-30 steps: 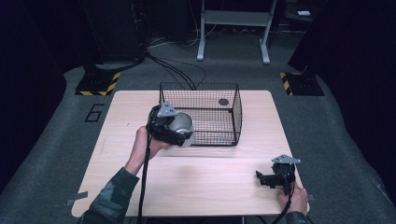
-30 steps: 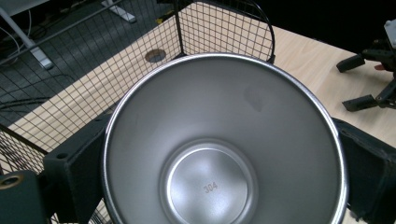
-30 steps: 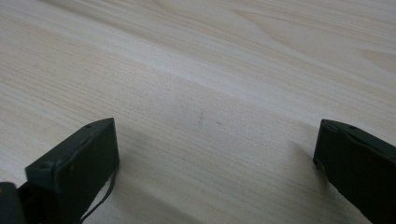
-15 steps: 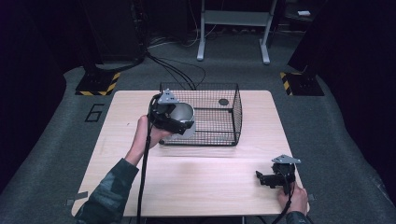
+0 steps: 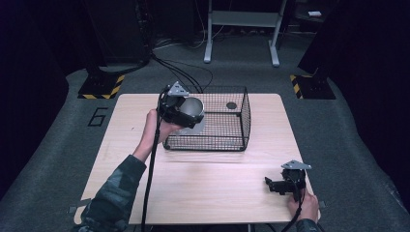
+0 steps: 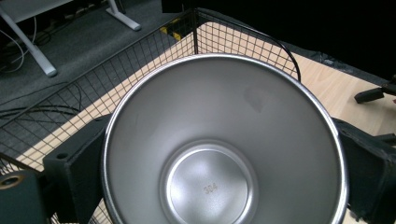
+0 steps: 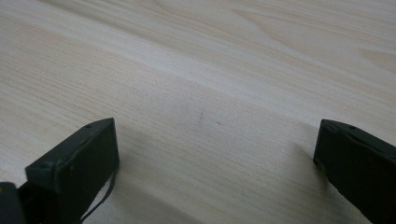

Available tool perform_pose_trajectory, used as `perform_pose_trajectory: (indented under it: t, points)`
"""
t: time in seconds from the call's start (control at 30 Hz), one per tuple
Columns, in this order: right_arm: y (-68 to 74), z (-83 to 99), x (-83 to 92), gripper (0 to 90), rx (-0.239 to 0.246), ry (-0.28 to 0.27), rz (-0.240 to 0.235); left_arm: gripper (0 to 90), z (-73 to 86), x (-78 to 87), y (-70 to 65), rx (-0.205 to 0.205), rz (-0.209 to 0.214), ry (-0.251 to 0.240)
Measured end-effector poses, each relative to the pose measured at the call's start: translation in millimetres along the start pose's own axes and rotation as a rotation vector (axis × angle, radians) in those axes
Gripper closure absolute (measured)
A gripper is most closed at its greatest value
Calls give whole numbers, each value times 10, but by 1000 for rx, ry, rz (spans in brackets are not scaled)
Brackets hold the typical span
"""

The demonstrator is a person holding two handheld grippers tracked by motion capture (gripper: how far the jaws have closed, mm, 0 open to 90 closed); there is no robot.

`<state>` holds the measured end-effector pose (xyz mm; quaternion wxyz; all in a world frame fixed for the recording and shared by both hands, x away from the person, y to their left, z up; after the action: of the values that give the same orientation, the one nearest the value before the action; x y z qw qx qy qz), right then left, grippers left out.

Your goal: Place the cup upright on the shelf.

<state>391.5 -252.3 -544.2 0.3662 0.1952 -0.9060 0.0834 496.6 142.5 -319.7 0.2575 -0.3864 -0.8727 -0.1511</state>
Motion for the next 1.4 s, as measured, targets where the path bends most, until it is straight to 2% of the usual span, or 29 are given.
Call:
perform_pose_trajectory:
  t: [0.47, 0.73, 1.03, 1.17, 1.27, 1.4]
  points:
    - [0, 0, 0, 0, 0, 0, 0, 59, -132, -211, 120, 17, 20, 7]
    - [0, 0, 0, 0, -1, 0, 0, 59, -195, -407, 277, 37, -6, 12]
    - [10, -4, 0, 0, -17, -4, -4, 59, -245, -592, 345, 46, -2, 14]
    - [10, -4, 0, 0, -16, -4, -4, 59, -246, -664, 348, 46, -5, 16]
    - [9, -4, 0, 0, -16, -4, -4, 59, -228, -765, 361, 40, -2, 36]
    - [9, -4, -1, 0, -15, -4, -5, 59, -205, -853, 400, 49, -5, 44]
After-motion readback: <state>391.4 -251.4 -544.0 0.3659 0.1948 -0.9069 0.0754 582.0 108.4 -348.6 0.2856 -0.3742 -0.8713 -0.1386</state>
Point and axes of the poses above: each handheld gripper's, and its own axes: x roughly backward along the jaws, z roughly out of its underside, y roughly to its left, the point moved 2 cm from there along -x, roughly forward along the jaws
